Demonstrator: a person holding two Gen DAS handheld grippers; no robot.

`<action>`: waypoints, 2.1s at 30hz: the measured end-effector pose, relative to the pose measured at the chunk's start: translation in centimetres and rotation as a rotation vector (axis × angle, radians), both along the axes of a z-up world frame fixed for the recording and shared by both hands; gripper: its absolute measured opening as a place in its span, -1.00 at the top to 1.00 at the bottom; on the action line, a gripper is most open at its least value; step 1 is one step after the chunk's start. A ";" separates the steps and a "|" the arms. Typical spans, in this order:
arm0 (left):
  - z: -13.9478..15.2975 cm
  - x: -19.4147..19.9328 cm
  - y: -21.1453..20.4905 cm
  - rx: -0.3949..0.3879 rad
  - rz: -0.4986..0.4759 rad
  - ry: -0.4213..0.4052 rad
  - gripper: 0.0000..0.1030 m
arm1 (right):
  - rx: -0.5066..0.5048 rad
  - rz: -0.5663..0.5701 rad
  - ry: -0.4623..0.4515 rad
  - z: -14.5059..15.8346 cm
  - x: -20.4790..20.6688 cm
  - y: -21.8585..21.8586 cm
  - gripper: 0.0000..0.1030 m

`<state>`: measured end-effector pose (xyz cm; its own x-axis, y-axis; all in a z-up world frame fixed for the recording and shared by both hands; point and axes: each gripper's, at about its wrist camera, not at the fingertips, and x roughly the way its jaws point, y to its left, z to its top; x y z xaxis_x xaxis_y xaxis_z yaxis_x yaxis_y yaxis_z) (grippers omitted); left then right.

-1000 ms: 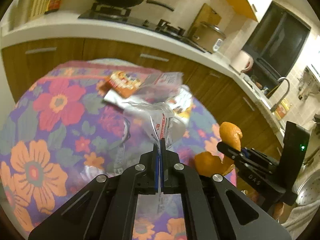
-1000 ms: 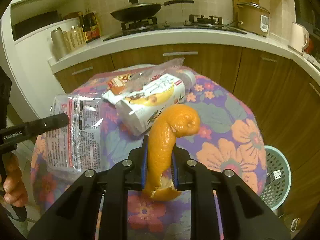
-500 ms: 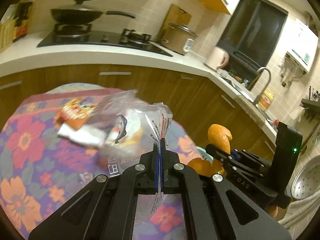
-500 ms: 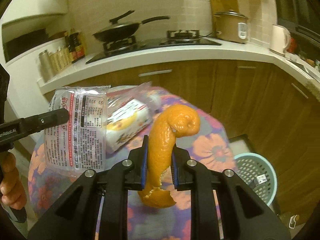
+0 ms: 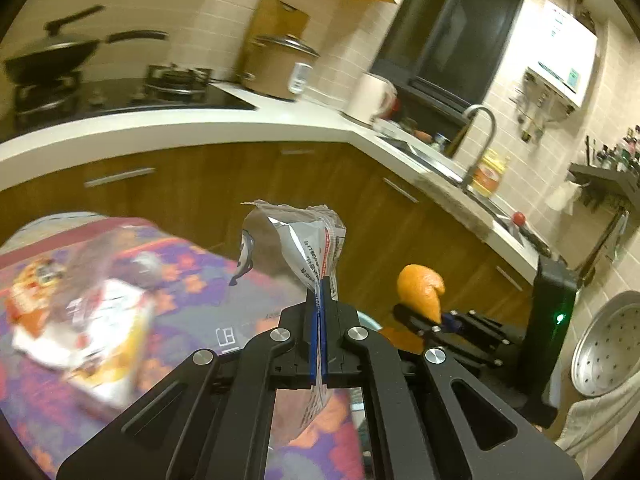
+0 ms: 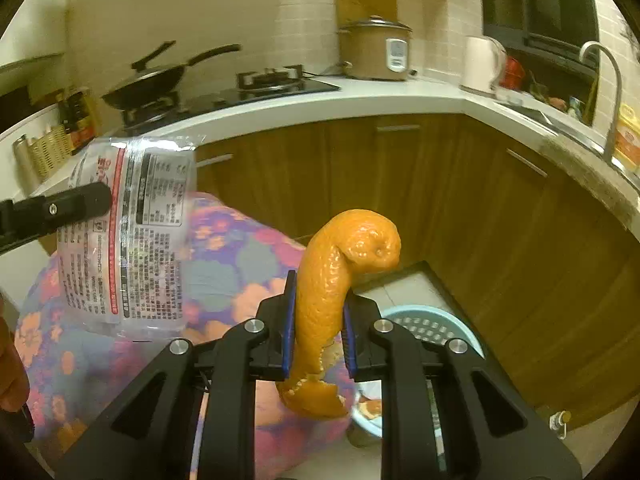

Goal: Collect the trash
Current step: 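Lift the peel and wrapper toward the blue basket with both grippers, then open both grippers above the basket to drop the peel and wrapper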

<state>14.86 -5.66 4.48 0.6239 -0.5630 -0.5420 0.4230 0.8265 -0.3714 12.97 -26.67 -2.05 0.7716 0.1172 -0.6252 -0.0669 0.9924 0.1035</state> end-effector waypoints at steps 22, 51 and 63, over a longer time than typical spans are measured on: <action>-13.2 9.1 -19.1 0.066 -0.152 0.132 1.00 | 0.076 -0.205 0.173 -13.9 3.4 -12.5 0.66; -21.0 7.0 -24.0 0.191 -0.044 0.314 0.26 | 0.180 -0.247 0.244 -18.8 1.2 -18.3 -0.01; -14.5 3.6 -20.8 0.103 -0.049 0.205 0.26 | 0.152 -0.221 0.153 -12.6 -0.5 -15.8 -0.01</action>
<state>18.49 -26.44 -10.05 0.4686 -0.5248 -0.7107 0.3877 0.8450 -0.3683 12.48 -42.43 -14.62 0.6869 0.0575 -0.7245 0.1772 0.9535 0.2437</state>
